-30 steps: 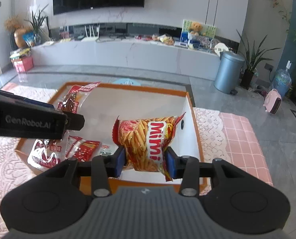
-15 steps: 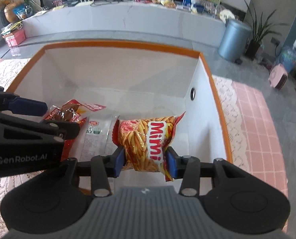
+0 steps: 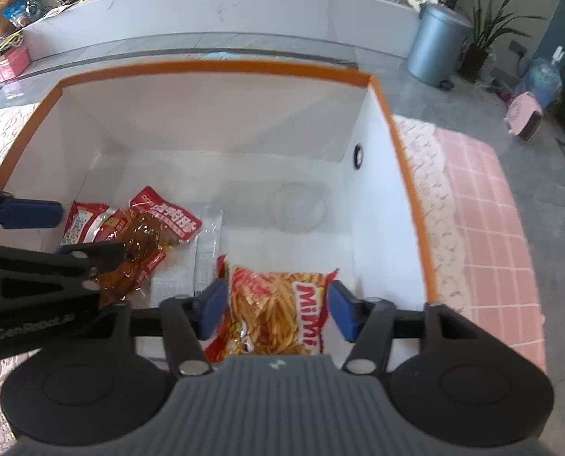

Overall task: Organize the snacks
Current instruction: 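Lift both held bags into the orange box and open both tools, then withdraw both tools from the box toward the remaining snacks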

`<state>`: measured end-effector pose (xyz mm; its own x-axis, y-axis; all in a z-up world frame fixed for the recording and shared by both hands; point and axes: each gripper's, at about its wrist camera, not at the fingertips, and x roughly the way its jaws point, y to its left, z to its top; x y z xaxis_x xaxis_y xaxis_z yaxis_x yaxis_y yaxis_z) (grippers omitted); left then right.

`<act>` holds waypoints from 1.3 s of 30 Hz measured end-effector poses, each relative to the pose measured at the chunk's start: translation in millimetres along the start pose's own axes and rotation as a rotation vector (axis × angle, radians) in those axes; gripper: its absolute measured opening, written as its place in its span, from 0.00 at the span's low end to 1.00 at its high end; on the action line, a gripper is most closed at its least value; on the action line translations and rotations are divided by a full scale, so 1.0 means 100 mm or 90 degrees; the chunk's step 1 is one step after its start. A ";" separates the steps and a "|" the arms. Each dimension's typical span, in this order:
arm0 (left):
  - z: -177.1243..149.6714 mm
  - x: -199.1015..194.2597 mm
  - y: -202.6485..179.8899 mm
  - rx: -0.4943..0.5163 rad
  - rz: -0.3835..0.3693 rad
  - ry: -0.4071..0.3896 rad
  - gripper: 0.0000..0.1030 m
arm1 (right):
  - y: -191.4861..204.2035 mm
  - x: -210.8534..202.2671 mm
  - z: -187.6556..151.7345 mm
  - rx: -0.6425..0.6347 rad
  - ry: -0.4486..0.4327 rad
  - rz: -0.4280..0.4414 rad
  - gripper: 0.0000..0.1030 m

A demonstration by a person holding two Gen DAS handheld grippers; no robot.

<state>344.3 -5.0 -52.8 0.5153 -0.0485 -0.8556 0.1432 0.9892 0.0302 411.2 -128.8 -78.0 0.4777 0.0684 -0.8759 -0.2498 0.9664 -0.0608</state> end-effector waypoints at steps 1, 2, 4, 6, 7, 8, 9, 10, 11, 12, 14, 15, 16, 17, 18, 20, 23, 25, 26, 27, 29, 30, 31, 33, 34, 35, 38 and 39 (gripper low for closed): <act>-0.01 -0.07 0.00 0.000 -0.002 -0.008 0.69 | -0.01 -0.05 0.00 0.002 -0.008 -0.002 0.66; -0.02 -0.13 0.01 -0.001 -0.004 -0.014 0.71 | -0.01 -0.11 -0.01 0.004 -0.016 -0.001 0.67; -0.04 -0.27 0.02 -0.003 -0.006 -0.028 0.71 | -0.02 -0.25 -0.03 0.007 -0.029 0.003 0.70; -0.05 -0.44 0.02 -0.007 -0.006 -0.044 0.71 | -0.02 -0.41 -0.06 0.008 -0.048 0.002 0.72; -0.06 -0.53 0.02 -0.011 -0.006 -0.054 0.71 | 0.00 -0.52 -0.07 0.007 -0.060 0.001 0.72; -0.09 -0.65 0.01 -0.014 -0.006 -0.067 0.71 | 0.00 -0.61 -0.08 0.007 -0.069 0.001 0.72; -0.09 -0.74 -0.01 -0.016 -0.006 -0.078 0.71 | 0.00 -0.70 -0.09 0.007 -0.080 0.002 0.72; -0.12 -0.86 -0.01 -0.020 -0.009 -0.092 0.71 | 0.00 -0.81 -0.12 0.007 -0.093 0.004 0.73; -0.15 -0.97 -0.03 -0.024 -0.013 -0.107 0.71 | 0.00 -0.93 -0.16 0.009 -0.108 0.005 0.74; -0.18 -1.08 -0.03 -0.029 -0.018 -0.121 0.71 | 0.00 -1.06 -0.21 0.013 -0.125 0.007 0.75; -0.25 -1.30 -0.04 -0.043 -0.027 -0.146 0.72 | 0.00 -1.29 -0.32 0.021 -0.157 0.012 0.77; -0.28 -1.40 -0.05 -0.048 -0.030 -0.159 0.72 | 0.01 -1.41 -0.39 0.025 -0.176 0.014 0.77; -0.32 -1.51 -0.06 -0.048 -0.028 -0.171 0.72 | 0.02 -1.51 -0.46 0.027 -0.190 0.014 0.78; -0.35 -1.60 -0.09 -0.044 -0.024 -0.181 0.72 | 0.03 -1.61 -0.54 0.031 -0.206 0.017 0.78; -0.38 -1.68 -0.10 -0.041 -0.021 -0.190 0.72 | 0.04 -1.71 -0.62 0.037 -0.220 0.022 0.78; -0.44 -1.82 -0.15 -0.039 -0.026 -0.207 0.72 | 0.06 -1.89 -0.77 0.046 -0.243 0.030 0.79; -0.59 -1.98 -0.21 -0.037 -0.045 -0.229 0.73 | 0.11 -2.11 -1.03 0.052 -0.278 0.033 0.83; -0.69 -2.00 -0.27 -0.025 -0.040 -0.238 0.74 | 0.16 -2.21 -1.20 0.049 -0.295 0.029 0.84; -0.75 -2.00 -0.30 -0.019 -0.035 -0.242 0.74 | 0.19 -2.25 -1.30 0.049 -0.300 0.029 0.85; -0.82 -1.99 -0.33 -0.015 -0.031 -0.245 0.74 | 0.22 -2.28 -1.39 0.052 -0.305 0.030 0.86; -0.96 -1.93 -0.36 -0.017 -0.036 -0.243 0.74 | 0.26 -2.32 -1.59 0.057 -0.312 0.033 0.86; -1.03 -1.90 -0.36 -0.022 -0.043 -0.238 0.74 | 0.29 -2.33 -1.69 0.059 -0.314 0.031 0.86; -1.10 -1.85 -0.36 -0.031 -0.050 -0.229 0.74 | 0.30 -2.35 -1.79 0.059 -0.315 0.026 0.87; -1.25 -1.75 -0.37 -0.053 -0.059 -0.200 0.74 | 0.34 -2.34 -1.97 0.057 -0.315 0.011 0.87; -1.33 -1.67 -0.38 -0.060 -0.067 -0.187 0.74 | 0.37 -2.33 -2.06 0.056 -0.312 0.001 0.87; -1.39 -1.61 -0.37 -0.065 -0.073 -0.175 0.74 | 0.39 -2.31 -2.14 0.056 -0.308 -0.007 0.87; -1.57 -1.47 -0.36 -0.086 -0.089 -0.152 0.74 | 0.44 -2.25 -2.37 0.044 -0.293 -0.034 0.87; -1.61 -1.44 -0.36 -0.090 -0.091 -0.145 0.73 | 0.46 -2.23 -2.43 0.037 -0.290 -0.043 0.87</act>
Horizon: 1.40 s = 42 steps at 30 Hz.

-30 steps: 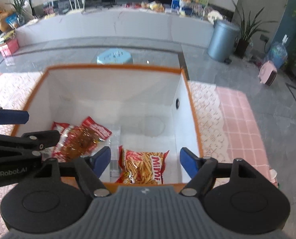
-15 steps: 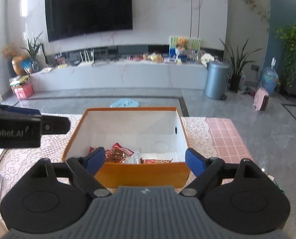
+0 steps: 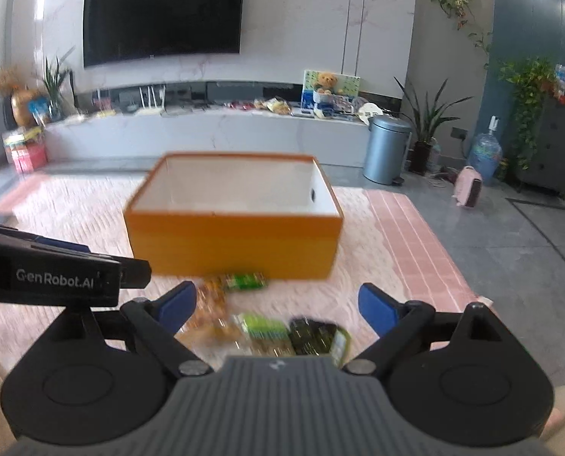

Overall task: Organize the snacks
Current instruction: 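Withdraw both tools from the box toward the remaining snacks, then lower the left tool toward the clear bag of white balls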

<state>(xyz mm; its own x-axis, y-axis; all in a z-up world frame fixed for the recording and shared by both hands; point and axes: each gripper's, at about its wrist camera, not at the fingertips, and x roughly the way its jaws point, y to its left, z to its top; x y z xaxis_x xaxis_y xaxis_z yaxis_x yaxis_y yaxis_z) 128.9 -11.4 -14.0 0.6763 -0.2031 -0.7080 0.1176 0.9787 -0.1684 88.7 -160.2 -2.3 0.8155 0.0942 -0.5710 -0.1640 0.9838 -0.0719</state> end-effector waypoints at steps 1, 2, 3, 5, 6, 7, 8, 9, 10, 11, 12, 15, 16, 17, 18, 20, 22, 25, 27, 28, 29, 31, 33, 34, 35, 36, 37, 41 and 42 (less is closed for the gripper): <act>-0.05 0.03 0.01 0.000 -0.001 0.006 0.73 | 0.01 -0.01 -0.07 -0.008 0.002 -0.006 0.87; -0.12 0.01 0.02 0.001 0.002 0.007 0.73 | 0.03 -0.03 -0.14 -0.014 0.004 -0.012 0.87; -0.16 0.02 0.03 0.005 0.009 0.005 0.74 | 0.04 -0.05 -0.19 -0.018 0.004 -0.014 0.87; -0.25 0.00 0.04 0.013 0.019 -0.004 0.73 | 0.04 -0.07 -0.31 -0.023 0.006 -0.014 0.87; -0.33 -0.01 0.02 0.015 0.021 -0.006 0.73 | 0.04 -0.07 -0.36 -0.024 0.011 -0.014 0.87; -0.38 0.00 0.01 0.019 0.021 -0.006 0.73 | 0.02 -0.05 -0.40 -0.023 0.015 -0.012 0.87; -0.42 0.02 -0.01 0.024 0.020 -0.004 0.73 | 0.01 -0.04 -0.45 -0.021 0.020 -0.009 0.87; -0.46 0.05 -0.02 0.028 0.021 0.000 0.74 | -0.01 -0.02 -0.49 -0.018 0.027 -0.010 0.87; -0.50 0.06 -0.03 0.029 0.021 0.003 0.73 | -0.03 0.00 -0.51 -0.017 0.032 -0.012 0.87; -0.53 0.09 -0.04 0.028 0.021 0.003 0.73 | -0.03 0.03 -0.53 -0.016 0.033 -0.012 0.86; -0.58 0.12 -0.06 0.030 0.020 0.007 0.73 | -0.03 0.05 -0.56 -0.018 0.034 -0.013 0.86; -0.67 0.22 -0.08 0.036 0.016 0.021 0.73 | -0.08 0.14 -0.64 -0.019 0.039 -0.016 0.81; -0.69 0.24 -0.09 0.036 0.016 0.025 0.73 | -0.11 0.17 -0.67 -0.015 0.044 -0.015 0.80; -0.70 0.26 -0.09 0.037 0.015 0.029 0.73 | -0.15 0.20 -0.69 -0.010 0.050 -0.016 0.79; -0.72 0.29 -0.09 0.037 0.016 0.033 0.73 | -0.16 0.24 -0.71 -0.002 0.056 -0.017 0.76; -0.73 0.36 -0.10 0.040 0.025 0.045 0.73 | -0.22 0.30 -0.73 0.015 0.070 -0.010 0.73; -0.73 0.42 -0.09 0.040 0.028 0.054 0.73 | -0.24 0.35 -0.73 0.023 0.077 -0.003 0.73; -0.74 0.50 -0.06 0.030 0.021 0.067 0.73 | -0.25 0.41 -0.72 0.024 0.090 -0.006 0.72; -0.72 0.55 -0.05 0.025 0.021 0.076 0.73 | -0.28 0.45 -0.70 0.030 0.103 -0.011 0.72; -0.71 0.58 -0.04 0.020 0.019 0.081 0.73 | -0.31 0.47 -0.68 0.037 0.107 -0.010 0.72; -0.70 0.61 -0.03 0.013 0.016 0.087 0.73 | -0.34 0.48 -0.65 0.042 0.108 -0.013 0.72; -0.68 0.68 -0.03 -0.002 0.003 0.098 0.73 | -0.40 0.53 -0.57 0.040 0.112 -0.020 0.72; -0.68 0.75 -0.05 -0.008 -0.004 0.106 0.73 | -0.43 0.59 -0.53 0.033 0.116 -0.017 0.72; -0.68 0.78 -0.06 -0.006 -0.002 0.113 0.73 | -0.44 0.62 -0.53 0.030 0.117 -0.014 0.72; -0.68 0.82 -0.08 -0.005 0.006 0.120 0.73 | -0.44 0.67 -0.53 0.027 0.123 -0.010 0.72; -0.67 0.86 -0.08 -0.006 0.013 0.127 0.73 | -0.44 0.72 -0.54 0.028 0.132 -0.004 0.68; -0.67 0.90 -0.08 -0.012 0.017 0.131 0.73 | -0.45 0.75 -0.55 0.029 0.138 0.002 0.66; -0.65 0.99 -0.07 -0.047 0.002 0.142 0.75 | -0.51 0.83 -0.56 0.057 0.155 0.016 0.66; -0.65 1.01 -0.09 -0.045 -0.002 0.143 0.75 | -0.54 0.85 -0.57 0.072 0.158 0.019 0.66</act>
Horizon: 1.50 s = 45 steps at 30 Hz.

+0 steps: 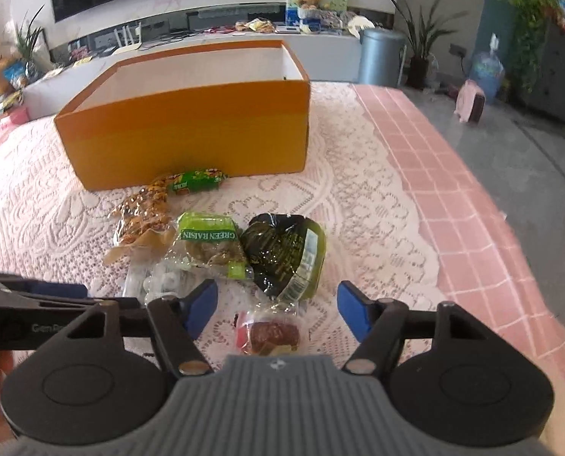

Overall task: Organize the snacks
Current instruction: 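Lower the left tool toward the clear bag of white balls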

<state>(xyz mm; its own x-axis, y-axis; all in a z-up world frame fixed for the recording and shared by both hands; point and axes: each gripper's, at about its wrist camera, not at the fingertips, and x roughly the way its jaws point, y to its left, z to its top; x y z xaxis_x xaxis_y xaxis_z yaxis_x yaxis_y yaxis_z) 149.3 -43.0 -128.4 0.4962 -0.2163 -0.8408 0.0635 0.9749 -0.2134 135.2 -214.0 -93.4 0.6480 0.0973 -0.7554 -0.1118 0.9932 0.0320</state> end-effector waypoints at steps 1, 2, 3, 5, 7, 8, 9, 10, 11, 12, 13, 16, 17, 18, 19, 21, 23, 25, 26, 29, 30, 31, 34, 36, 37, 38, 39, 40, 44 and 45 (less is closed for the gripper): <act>0.01 0.02 -0.03 0.007 -0.002 0.000 0.76 | -0.03 0.01 0.00 0.013 0.002 0.003 0.66; 0.02 0.03 -0.08 0.017 -0.002 0.000 0.78 | -0.06 0.02 0.00 0.029 0.003 0.007 0.66; 0.03 0.06 -0.12 0.027 0.000 0.000 0.79 | -0.09 0.02 0.00 0.043 0.004 0.010 0.65; 0.04 0.10 -0.18 0.035 0.007 -0.001 0.81 | -0.12 0.02 -0.01 0.058 0.002 0.013 0.65; 0.05 0.15 -0.24 0.045 0.016 -0.001 0.83 | -0.11 0.02 -0.01 0.056 -0.001 0.010 0.65; 0.06 0.18 -0.27 0.052 0.019 0.000 0.84 | -0.10 0.03 -0.02 0.053 0.000 0.006 0.65; 0.06 0.21 -0.29 0.056 0.025 0.004 0.85 | -0.10 0.04 -0.02 0.051 0.001 0.004 0.65; 0.06 0.24 -0.30 0.057 0.030 0.006 0.86 | -0.09 0.04 -0.02 0.049 0.002 0.002 0.65; 0.06 0.25 -0.30 0.056 0.032 0.006 0.88 | -0.09 0.05 -0.01 0.048 0.003 0.002 0.65; 0.07 0.26 -0.30 0.057 0.034 0.003 0.88 | -0.10 0.06 -0.01 0.048 0.004 0.003 0.65; 0.07 0.28 -0.31 0.061 0.036 0.001 0.88 | -0.10 0.07 -0.01 0.049 0.004 0.004 0.65; 0.06 0.31 -0.34 0.081 0.049 -0.006 0.88 | -0.11 0.08 -0.01 0.048 0.007 0.005 0.65; 0.06 0.31 -0.34 0.085 0.050 -0.008 0.84 | -0.10 0.08 -0.01 0.047 0.007 0.004 0.65; 0.05 0.30 -0.35 0.092 0.045 -0.010 0.82 | -0.10 0.09 -0.01 0.047 0.008 0.004 0.65; 0.05 0.29 -0.35 0.095 0.041 -0.011 0.76 | -0.11 0.09 -0.01 0.048 0.008 0.005 0.65; 0.06 0.28 -0.35 0.097 0.032 -0.012 0.72 | -0.11 0.09 -0.01 0.048 0.008 0.007 0.65; 0.06 0.28 -0.33 0.092 0.026 -0.011 0.70 | -0.10 0.09 -0.01 0.043 0.009 0.010 0.65; 0.05 0.25 -0.29 0.087 0.019 -0.010 0.68 | -0.08 0.10 -0.01 0.037 0.009 0.012 0.65; 0.04 0.23 -0.27 0.085 0.014 -0.010 0.67 | -0.08 0.10 -0.01 0.035 0.008 0.013 0.65; 0.02 0.14 -0.21 0.078 0.003 -0.006 0.66 | -0.08 0.10 -0.01 0.033 0.005 0.020 0.65; 0.01 0.11 -0.19 0.077 0.002 -0.003 0.66 | -0.08 0.10 -0.01 0.033 0.004 0.021 0.65; 0.00 0.08 -0.17 0.076 0.002 -0.001 0.66 | -0.08 0.10 -0.01 0.033 0.004 0.022 0.65; -0.03 -0.05 -0.10 0.072 -0.003 -0.005 0.65 | -0.08 0.10 -0.01 0.031 0.005 0.023 0.65; -0.05 -0.14 -0.06 0.065 -0.010 -0.014 0.65 | -0.06 0.10 -0.01 0.024 0.001 0.022 0.63; -0.07 -0.19 -0.03 0.060 -0.011 -0.020 0.64 | -0.05 0.09 -0.01 0.019 -0.002 0.021 0.62; -0.08 -0.22 -0.01 0.057 -0.010 -0.026 0.64 | -0.02 0.09 -0.01 0.012 -0.005 0.021 0.62; -0.08 -0.27 0.02 0.054 -0.010 -0.036 0.64 | 0.00 0.08 0.00 0.005 -0.009 0.027 0.62; -0.08 -0.30 0.04 0.053 -0.010 -0.044 0.64 | 0.03 0.07 0.01 0.001 -0.017 0.038 0.62; -0.04 -0.39 0.10 0.044 -0.013 -0.057 0.63 | 0.18 0.14 0.05 -0.008 -0.028 0.082 0.60; -0.04 -0.41 0.12 0.041 -0.015 -0.061 0.63 | 0.22 0.17 0.07 -0.011 -0.028 0.084 0.60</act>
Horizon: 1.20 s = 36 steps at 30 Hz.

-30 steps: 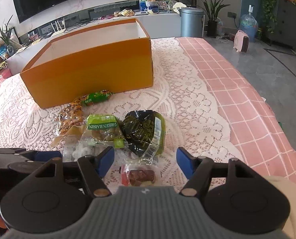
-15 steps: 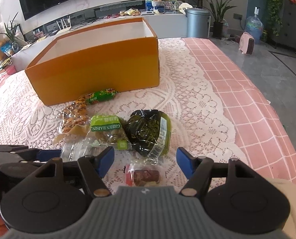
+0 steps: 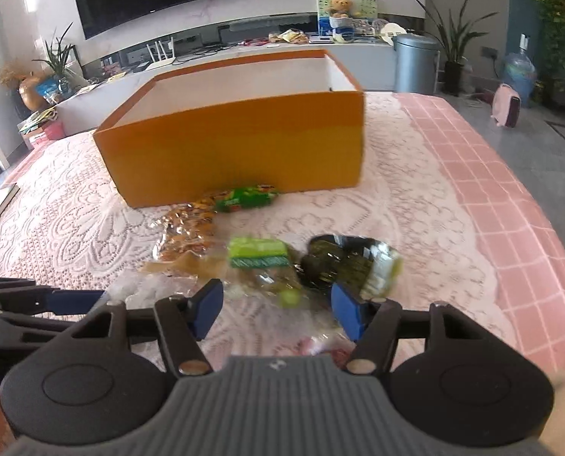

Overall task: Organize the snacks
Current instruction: 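Lower the left tool toward the clear bag of white balls, then grasp the white-ball bag with the left tool while the right tool grasps the green raisin bag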

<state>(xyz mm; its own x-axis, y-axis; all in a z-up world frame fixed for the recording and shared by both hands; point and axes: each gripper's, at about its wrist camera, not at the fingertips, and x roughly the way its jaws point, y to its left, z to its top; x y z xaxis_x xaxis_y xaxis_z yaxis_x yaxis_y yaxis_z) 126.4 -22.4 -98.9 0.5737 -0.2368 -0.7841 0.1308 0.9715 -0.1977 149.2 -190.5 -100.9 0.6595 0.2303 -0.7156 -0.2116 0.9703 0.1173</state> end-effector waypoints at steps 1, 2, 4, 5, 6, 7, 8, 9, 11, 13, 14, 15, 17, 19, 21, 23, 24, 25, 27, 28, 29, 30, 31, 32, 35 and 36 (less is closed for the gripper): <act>0.00 -0.02 0.03 -0.002 -0.002 -0.003 0.63 | 0.03 0.03 0.02 -0.003 0.000 0.004 0.60; 0.01 -0.02 0.04 -0.004 -0.001 -0.006 0.63 | 0.04 0.05 0.04 -0.004 -0.002 0.007 0.60; 0.01 -0.05 0.07 -0.004 0.005 -0.012 0.63 | 0.06 0.09 0.08 0.002 -0.007 0.011 0.61; 0.01 -0.07 0.08 -0.004 0.007 -0.016 0.63 | 0.07 0.12 0.10 0.006 -0.011 0.015 0.62; 0.01 -0.09 0.08 0.001 0.010 -0.020 0.63 | 0.07 0.16 0.12 0.010 -0.011 0.018 0.62; 0.01 -0.11 0.07 0.009 0.012 -0.027 0.63 | 0.08 0.20 0.13 0.013 -0.005 0.016 0.62; 0.00 -0.14 0.06 0.019 0.015 -0.032 0.63 | 0.09 0.25 0.15 0.016 0.003 0.011 0.61; 0.00 -0.15 0.05 0.032 0.020 -0.034 0.63 | 0.08 0.29 0.15 0.019 0.011 0.007 0.61; -0.01 -0.13 0.04 0.051 0.034 -0.018 0.63 | 0.07 0.36 0.17 0.032 0.021 0.007 0.60; -0.02 -0.06 0.10 0.039 0.033 0.009 0.63 | 0.04 0.42 0.20 0.046 0.030 0.011 0.56; -0.03 -0.03 0.13 0.032 0.029 0.019 0.63 | 0.04 0.45 0.20 0.052 0.036 0.013 0.54; -0.04 0.00 0.16 0.026 0.026 0.027 0.63 | 0.03 0.49 0.21 0.058 0.041 0.015 0.51; -0.06 0.07 0.19 0.023 0.027 0.045 0.63 | 0.04 0.55 0.21 0.061 0.048 0.017 0.51; -0.09 0.11 0.21 0.020 0.037 0.059 0.64 | 0.09 0.59 0.21 0.049 0.052 0.020 0.52; -0.11 0.18 0.23 0.012 0.052 0.079 0.64 | 0.15 0.63 0.20 0.029 0.055 0.015 0.53; -0.12 0.23 0.26 -0.002 0.057 0.093 0.66 | 0.18 0.65 0.19 0.018 0.058 0.012 0.53; -0.12 0.24 0.27 -0.007 0.057 0.092 0.67 | 0.18 0.67 0.19 0.016 0.061 0.013 0.52; -0.12 0.24 0.27 -0.009 0.057 0.090 0.67 | 0.19 0.68 0.19 0.015 0.065 0.013 0.52; -0.13 0.27 0.26 -0.009 0.060 0.088 0.72 | 0.19 0.70 0.18 0.015 0.070 0.013 0.52; -0.13 0.29 0.25 -0.006 0.064 0.088 0.77 | 0.19 0.70 0.18 0.014 0.072 0.014 0.52; -0.14 0.32 0.23 0.002 0.070 0.085 0.81 | 0.20 0.71 0.18 0.012 0.074 0.014 0.52; -0.14 0.36 0.21 0.016 0.075 0.081 0.83 | 0.21 0.72 0.17 0.009 0.075 0.014 0.52; -0.16 0.38 0.16 0.035 0.085 0.082 0.85 | 0.21 0.73 0.17 0.007 0.076 0.014 0.52; -0.17 0.39 0.11 0.053 0.095 0.084 0.86 | 0.22 0.73 0.16 0.006 0.074 0.014 0.52; -0.19 0.42 0.09 0.063 0.099 0.084 0.88 | 0.22 0.73 0.15 0.001 0.072 0.019 0.48; -0.18 0.41 0.09 0.060 0.098 0.084 0.88 | 0.22 0.73 0.14 0.000 0.071 0.019 0.48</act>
<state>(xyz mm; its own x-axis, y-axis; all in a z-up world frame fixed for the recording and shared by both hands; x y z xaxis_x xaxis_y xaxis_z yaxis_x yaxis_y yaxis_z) 137.2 -23.1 -143.6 0.4829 -0.0785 -0.8721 0.1286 0.9915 -0.0180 203.0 -150.9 -140.7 0.5685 0.2491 -0.7841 -0.2294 0.9633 0.1397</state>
